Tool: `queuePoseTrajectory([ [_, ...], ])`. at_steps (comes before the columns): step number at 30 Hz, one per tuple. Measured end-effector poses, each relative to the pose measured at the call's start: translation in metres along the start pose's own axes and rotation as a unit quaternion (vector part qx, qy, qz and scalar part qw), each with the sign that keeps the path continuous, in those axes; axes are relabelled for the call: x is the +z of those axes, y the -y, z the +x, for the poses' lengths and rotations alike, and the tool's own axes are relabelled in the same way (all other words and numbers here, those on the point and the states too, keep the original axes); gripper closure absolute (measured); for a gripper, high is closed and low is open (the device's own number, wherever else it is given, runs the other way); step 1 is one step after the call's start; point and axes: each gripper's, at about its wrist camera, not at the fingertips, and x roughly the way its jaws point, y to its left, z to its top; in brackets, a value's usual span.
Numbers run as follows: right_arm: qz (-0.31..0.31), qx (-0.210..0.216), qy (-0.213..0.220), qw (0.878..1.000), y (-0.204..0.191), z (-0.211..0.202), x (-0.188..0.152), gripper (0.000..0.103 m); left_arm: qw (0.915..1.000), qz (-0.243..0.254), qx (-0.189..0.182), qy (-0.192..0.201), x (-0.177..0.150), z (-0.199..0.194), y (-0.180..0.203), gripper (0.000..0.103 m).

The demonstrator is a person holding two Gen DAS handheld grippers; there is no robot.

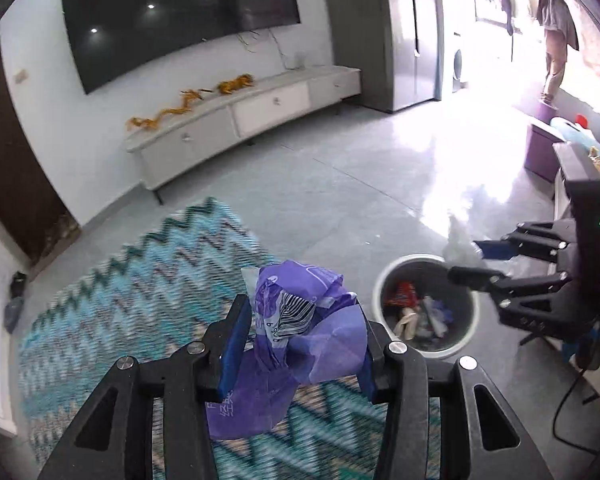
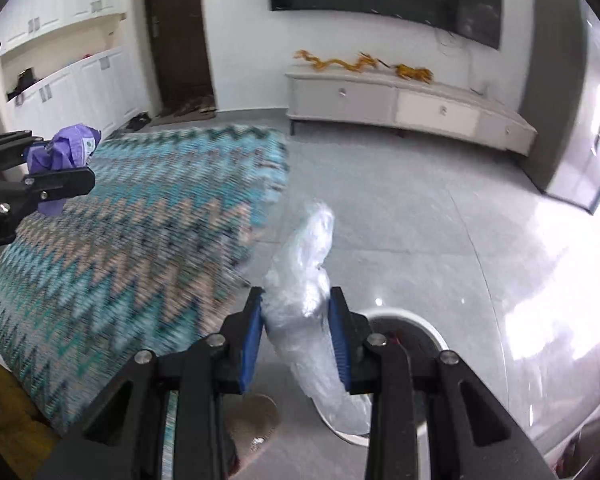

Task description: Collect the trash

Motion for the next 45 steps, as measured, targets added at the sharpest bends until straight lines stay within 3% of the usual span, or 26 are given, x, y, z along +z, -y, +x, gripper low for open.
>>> queuePoseTrajectory([
  [3,0.047,-0.010,-0.020,0.999,0.041,0.018,-0.025,0.073,0.9976,-0.010,-0.060,-0.034,0.022,0.046,0.039,0.057],
  [7,0.097,-0.021,-0.049,0.994,0.084,0.047,-0.054,0.073,0.9895,-0.027,-0.113,-0.086,0.041,0.111,0.083,0.057],
  [11,0.146,-0.022,-0.070,0.987,0.118,0.080,-0.074,0.072,0.9814,-0.048,-0.137,-0.125,0.046,0.163,0.108,0.055],
  [13,0.164,-0.018,-0.073,0.984,0.129,0.094,-0.080,0.072,0.9778,-0.060,-0.144,-0.139,0.045,0.183,0.114,0.046],
  [15,0.179,-0.024,-0.079,0.980,0.138,0.106,-0.085,0.070,0.9765,-0.069,-0.145,-0.144,0.044,0.195,0.116,0.038],
  [19,0.196,-0.043,-0.087,0.976,0.148,0.119,-0.095,0.053,0.9714,-0.087,-0.162,-0.150,0.041,0.202,0.116,0.033],
  [23,0.205,-0.057,-0.090,0.973,0.154,0.115,-0.100,0.052,0.9721,-0.090,-0.163,-0.142,0.037,0.187,0.099,0.033],
  [28,0.193,-0.064,-0.066,0.977,0.136,0.091,-0.082,0.052,0.9844,-0.083,-0.126,-0.091,0.040,0.148,0.066,0.033],
  [34,0.154,-0.056,-0.007,0.987,0.082,0.054,-0.032,0.052,0.9952,-0.087,-0.042,-0.019,0.030,0.077,0.011,0.032],
  [41,0.098,-0.032,0.069,0.992,-0.007,0.010,0.024,0.051,0.9877,-0.137,0.049,0.057,-0.003,-0.002,-0.058,0.023],
  [45,0.072,-0.014,0.109,0.991,-0.057,-0.014,0.045,0.041,0.9769,-0.164,0.099,0.094,-0.031,-0.043,-0.094,0.020],
])
